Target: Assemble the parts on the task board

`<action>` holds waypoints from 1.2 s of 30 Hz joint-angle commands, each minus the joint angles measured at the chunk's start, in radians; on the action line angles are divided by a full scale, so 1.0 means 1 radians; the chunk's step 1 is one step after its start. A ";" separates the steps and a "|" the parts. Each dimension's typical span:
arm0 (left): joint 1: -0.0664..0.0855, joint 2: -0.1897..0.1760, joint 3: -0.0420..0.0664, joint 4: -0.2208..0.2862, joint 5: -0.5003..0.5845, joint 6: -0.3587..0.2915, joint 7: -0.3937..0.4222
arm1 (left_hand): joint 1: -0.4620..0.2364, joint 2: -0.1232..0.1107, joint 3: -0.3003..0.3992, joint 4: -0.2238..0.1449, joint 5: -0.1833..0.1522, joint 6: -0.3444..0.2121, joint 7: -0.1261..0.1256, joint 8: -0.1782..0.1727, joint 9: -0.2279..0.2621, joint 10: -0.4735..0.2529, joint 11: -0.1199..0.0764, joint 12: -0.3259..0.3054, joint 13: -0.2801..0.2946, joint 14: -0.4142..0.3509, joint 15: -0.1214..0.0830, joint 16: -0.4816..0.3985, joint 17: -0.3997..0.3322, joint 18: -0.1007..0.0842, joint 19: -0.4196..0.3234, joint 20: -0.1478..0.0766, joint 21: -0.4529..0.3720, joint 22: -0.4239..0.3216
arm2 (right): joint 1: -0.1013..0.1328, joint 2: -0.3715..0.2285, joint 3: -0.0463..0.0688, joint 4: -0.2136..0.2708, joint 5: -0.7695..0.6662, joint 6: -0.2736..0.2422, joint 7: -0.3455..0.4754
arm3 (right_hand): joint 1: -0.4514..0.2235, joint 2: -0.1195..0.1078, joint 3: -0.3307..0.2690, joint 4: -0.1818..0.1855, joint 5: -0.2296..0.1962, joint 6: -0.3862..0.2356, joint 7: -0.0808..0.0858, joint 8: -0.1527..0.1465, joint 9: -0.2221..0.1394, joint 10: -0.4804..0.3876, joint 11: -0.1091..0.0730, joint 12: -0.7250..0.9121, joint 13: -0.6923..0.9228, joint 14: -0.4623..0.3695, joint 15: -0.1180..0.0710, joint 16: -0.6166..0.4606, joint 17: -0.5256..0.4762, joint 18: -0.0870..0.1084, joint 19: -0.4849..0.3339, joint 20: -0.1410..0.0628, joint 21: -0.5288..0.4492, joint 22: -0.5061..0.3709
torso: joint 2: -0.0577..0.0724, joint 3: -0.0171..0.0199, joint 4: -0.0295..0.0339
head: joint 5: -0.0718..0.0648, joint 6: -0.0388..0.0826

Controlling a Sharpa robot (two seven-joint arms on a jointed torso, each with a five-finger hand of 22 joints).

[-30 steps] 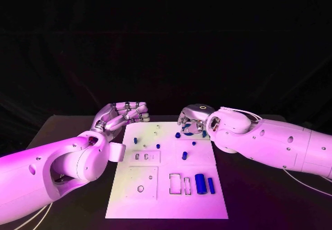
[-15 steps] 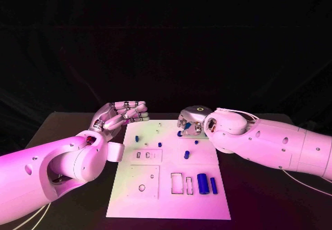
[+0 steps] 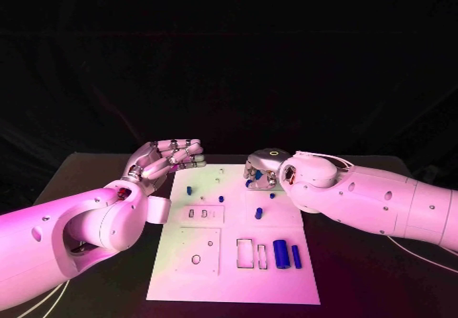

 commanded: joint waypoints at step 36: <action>0.005 -0.007 0.001 0.001 0.029 0.025 0.000 | -0.025 0.006 0.004 0.005 0.000 -0.004 0.013 -0.019 -0.001 -0.004 0.012 -0.021 -0.001 0.012 0.004 -0.015 -0.002 0.004 0.008 -0.001 0.008 -0.004 | -0.003 0.006 0.000 0.015 -0.018 -0.153 0.000 | 0.000 -0.003 0.148 0.018 0.001 0.089 -0.019 0.030 0.044 0.076 -0.024 0.010 0.015 0.045 -0.016 0.033 0.022 -0.019 0.009 -0.011 0.051 0.075 | 0.018 -0.0006 0.0094 | -0.008 0.012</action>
